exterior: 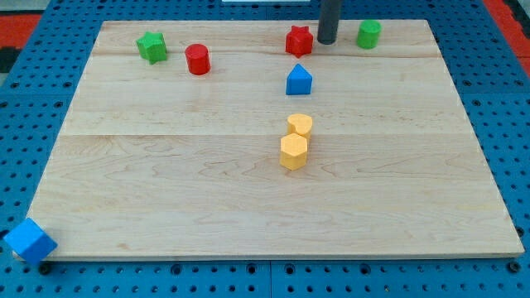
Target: Push the green circle to the top right
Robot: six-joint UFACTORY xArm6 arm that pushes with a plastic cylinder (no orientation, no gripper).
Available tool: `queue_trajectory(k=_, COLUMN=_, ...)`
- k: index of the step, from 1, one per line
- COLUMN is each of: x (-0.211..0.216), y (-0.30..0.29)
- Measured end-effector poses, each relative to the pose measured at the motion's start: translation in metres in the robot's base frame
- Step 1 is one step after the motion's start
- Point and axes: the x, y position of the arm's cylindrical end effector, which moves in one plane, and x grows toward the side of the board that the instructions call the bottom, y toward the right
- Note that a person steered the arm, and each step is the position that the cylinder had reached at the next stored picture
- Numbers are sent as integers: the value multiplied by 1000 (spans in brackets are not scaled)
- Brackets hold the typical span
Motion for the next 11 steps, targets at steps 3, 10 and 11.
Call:
queue_trajectory(k=3, x=-24, y=87)
queue_trajectory(k=10, x=-52, y=114)
queue_trajectory(k=11, x=-52, y=92)
